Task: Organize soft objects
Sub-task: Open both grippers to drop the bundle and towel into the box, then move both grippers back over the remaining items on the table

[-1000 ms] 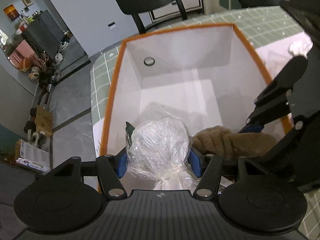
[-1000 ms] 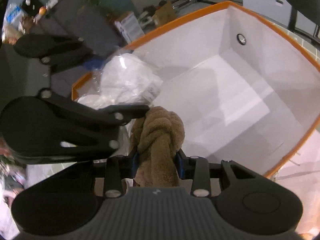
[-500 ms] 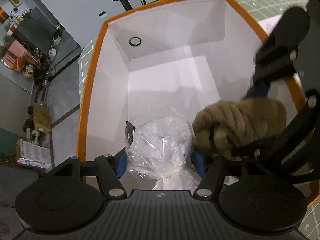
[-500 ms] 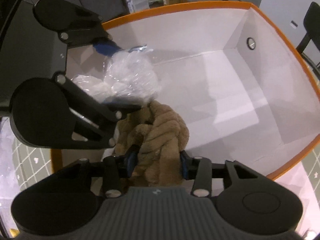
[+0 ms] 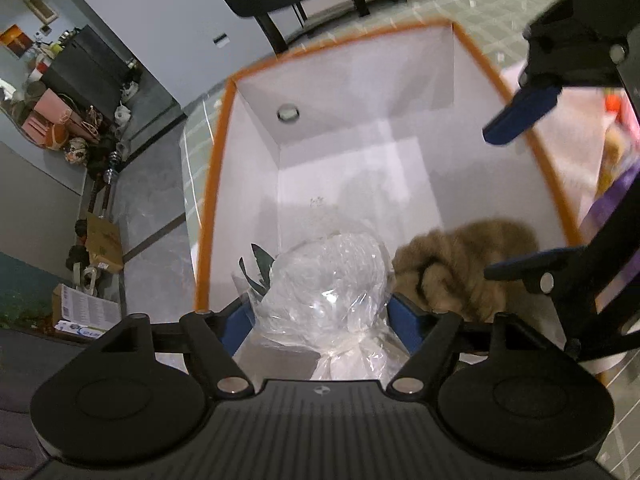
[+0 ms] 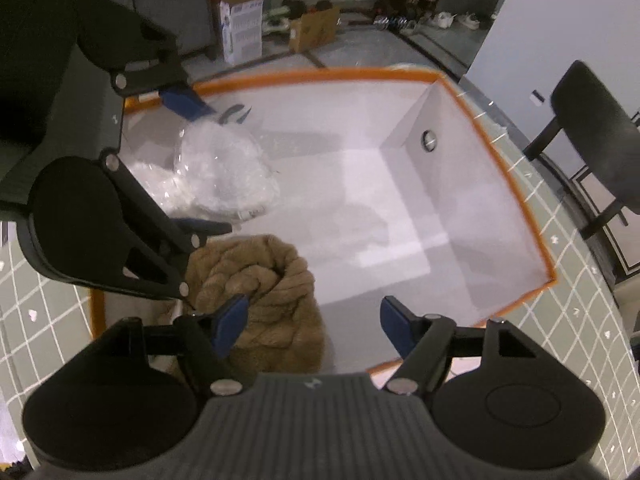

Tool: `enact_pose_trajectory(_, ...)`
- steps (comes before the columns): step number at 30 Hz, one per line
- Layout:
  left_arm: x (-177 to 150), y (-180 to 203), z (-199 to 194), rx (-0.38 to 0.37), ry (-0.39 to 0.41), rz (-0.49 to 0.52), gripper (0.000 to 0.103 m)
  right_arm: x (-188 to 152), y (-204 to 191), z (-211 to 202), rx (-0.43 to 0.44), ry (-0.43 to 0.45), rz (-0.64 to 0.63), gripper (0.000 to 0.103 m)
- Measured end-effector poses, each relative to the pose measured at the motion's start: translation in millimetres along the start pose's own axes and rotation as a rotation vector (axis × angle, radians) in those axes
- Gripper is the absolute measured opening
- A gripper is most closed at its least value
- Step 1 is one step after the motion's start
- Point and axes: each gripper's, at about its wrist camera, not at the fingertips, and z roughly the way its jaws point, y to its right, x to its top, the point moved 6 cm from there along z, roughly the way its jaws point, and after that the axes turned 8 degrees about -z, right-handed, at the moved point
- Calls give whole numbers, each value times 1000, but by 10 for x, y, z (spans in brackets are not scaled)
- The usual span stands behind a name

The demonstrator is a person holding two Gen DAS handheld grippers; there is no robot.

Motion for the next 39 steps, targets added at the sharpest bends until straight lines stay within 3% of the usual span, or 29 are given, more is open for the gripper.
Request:
enact_pose_trajectory(5,85,16,-171,-15,38,-44,88,-81,55,-315,-12,37,31,72)
enact_pose_trajectory(10,122,86,-222,29,46,-19,89,-269,80,-508,-28,49,44,72)
enact_pose_trajectory(17,261,-62,-320,36,81,-99,94,-512,94,-665,-44,50,55,72)
enact_pose_trajectory(31,224,424,-501,-1,89,21,94,-848,89,-752,-48,27,71,73)
enact_pose_trajectory(39,108,781,-750,-47,132,64,94,-1142,52,-1016,-66,42,83,73)
